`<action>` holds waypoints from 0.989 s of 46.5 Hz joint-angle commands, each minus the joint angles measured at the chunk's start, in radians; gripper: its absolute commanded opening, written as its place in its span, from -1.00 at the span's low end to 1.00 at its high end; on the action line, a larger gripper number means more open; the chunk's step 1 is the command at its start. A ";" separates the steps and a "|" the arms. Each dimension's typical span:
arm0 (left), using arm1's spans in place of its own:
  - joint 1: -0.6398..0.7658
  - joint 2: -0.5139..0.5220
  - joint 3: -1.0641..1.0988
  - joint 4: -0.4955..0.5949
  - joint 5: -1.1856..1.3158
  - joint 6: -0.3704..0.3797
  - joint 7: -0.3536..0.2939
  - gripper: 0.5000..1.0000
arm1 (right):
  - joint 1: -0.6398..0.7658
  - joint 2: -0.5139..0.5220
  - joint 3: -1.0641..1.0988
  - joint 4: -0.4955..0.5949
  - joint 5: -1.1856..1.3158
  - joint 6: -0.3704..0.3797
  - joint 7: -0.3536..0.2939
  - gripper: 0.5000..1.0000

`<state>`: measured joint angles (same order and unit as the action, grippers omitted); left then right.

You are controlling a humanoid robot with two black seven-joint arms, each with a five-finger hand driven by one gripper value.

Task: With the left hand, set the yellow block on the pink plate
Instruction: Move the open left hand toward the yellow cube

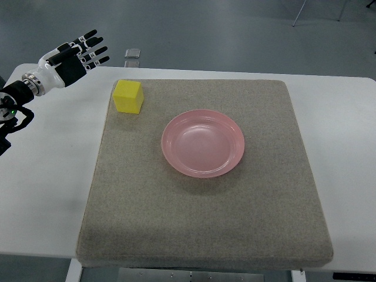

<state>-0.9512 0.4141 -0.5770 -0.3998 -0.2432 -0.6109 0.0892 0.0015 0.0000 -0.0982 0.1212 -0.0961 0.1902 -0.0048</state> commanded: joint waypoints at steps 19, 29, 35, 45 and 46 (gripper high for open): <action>-0.086 0.000 0.085 0.022 -0.002 0.020 0.003 0.99 | 0.000 0.000 0.000 0.000 -0.001 0.000 0.000 0.69; -0.087 0.000 0.085 0.039 -0.002 0.023 -0.014 0.99 | 0.000 0.000 0.000 0.000 0.001 0.000 0.000 0.69; -0.095 0.000 0.085 0.041 -0.001 0.025 -0.017 0.99 | 0.000 0.000 0.000 0.000 0.001 0.000 0.000 0.69; -0.098 0.002 0.140 0.033 0.015 0.013 -0.022 0.99 | 0.000 0.000 0.000 0.000 0.001 0.000 -0.001 0.69; -0.098 0.002 0.146 0.032 0.021 0.013 -0.022 0.99 | 0.000 0.000 0.000 0.000 0.001 0.000 0.000 0.69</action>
<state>-1.0477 0.4144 -0.4559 -0.3622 -0.2352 -0.5955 0.0689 0.0015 0.0000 -0.0982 0.1212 -0.0960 0.1902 -0.0048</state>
